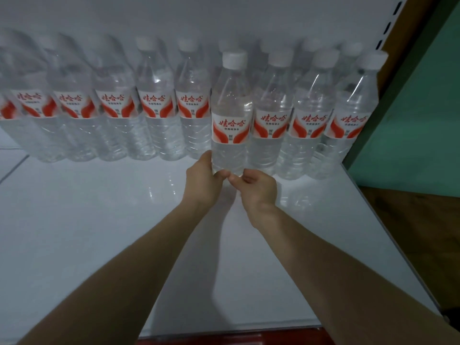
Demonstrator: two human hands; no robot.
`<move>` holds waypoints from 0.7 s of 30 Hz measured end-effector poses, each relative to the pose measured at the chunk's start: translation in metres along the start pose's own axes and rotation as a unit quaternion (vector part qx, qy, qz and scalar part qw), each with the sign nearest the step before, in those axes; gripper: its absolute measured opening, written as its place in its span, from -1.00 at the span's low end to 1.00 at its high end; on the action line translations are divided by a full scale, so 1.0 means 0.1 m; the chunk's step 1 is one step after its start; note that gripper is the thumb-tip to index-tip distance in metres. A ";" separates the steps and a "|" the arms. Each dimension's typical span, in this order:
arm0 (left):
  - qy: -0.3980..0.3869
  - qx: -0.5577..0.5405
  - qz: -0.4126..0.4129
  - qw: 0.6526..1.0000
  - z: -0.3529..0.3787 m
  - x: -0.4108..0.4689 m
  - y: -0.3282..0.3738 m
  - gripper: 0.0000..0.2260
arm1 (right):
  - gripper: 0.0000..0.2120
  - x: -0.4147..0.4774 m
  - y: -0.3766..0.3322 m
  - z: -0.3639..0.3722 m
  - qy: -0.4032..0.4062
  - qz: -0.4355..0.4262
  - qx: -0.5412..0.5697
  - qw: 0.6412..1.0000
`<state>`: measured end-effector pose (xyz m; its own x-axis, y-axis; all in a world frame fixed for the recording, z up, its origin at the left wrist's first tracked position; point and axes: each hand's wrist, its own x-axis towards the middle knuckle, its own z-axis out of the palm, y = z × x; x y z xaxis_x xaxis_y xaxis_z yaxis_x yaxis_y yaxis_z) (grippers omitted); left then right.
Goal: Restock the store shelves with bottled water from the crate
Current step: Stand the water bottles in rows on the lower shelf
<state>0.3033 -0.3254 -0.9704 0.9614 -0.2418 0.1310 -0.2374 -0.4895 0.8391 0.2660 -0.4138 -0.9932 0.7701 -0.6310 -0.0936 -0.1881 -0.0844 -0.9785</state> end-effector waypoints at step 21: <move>-0.006 -0.016 -0.052 0.999 0.12 -0.04 -0.01 -0.75 | -0.82 0.04 0.02 -0.03 -0.018 0.009 -0.042 0.999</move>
<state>0.2978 -0.3340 -0.9781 0.9789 -0.2008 0.0365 -0.1318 -0.4852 0.8644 0.2664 -0.4188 -0.9953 0.7874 -0.6048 -0.1192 -0.2512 -0.1381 -0.9580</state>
